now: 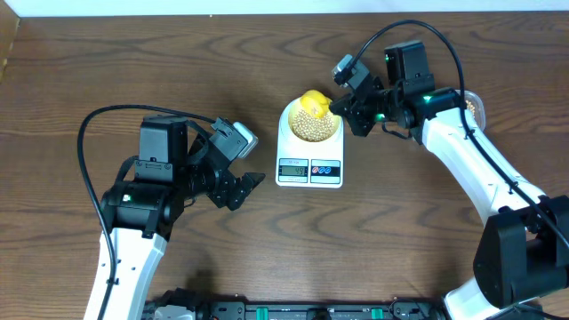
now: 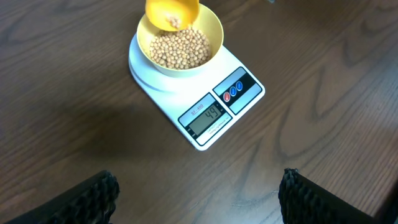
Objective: Scoop item into bowl and weigh 50g on scale
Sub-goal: 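Lift the scoop holding a few soybeans above the bowl, then carry the scoop right over the tub and tip the soybeans back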
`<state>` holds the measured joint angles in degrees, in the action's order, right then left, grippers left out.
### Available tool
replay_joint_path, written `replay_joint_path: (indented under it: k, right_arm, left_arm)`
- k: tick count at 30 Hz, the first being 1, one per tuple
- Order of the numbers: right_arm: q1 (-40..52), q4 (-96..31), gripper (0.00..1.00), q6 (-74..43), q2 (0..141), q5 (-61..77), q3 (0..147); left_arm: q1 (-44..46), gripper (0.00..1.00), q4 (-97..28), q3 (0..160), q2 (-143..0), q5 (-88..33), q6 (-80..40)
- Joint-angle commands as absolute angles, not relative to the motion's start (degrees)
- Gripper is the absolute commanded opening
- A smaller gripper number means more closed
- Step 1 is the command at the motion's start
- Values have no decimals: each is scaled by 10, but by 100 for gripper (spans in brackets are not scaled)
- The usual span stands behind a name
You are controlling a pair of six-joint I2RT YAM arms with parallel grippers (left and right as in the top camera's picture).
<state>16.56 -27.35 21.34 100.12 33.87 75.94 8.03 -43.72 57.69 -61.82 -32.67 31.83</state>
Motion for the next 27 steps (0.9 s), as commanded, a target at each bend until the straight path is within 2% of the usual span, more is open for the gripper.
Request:
replay_joint_path:
  k: [1, 5, 16, 22, 27]
  right_arm:
    - [163, -249, 1, 219, 988, 333, 761]
    - [166, -218, 1, 219, 988, 333, 761]
    - [166, -255, 1, 199, 988, 347, 761]
    - [163, -255, 1, 130, 988, 439, 761]
    - [152, -255, 1, 122, 988, 514, 761]
  left_arm:
    - [78, 85, -439, 575, -618, -327, 326]
    - [78, 84, -439, 575, -618, -327, 326]
    - [78, 85, -439, 575, -618, -327, 326]
    - [78, 85, -439, 575, -618, -327, 326]
    - [78, 84, -439, 575, -618, -327, 326]
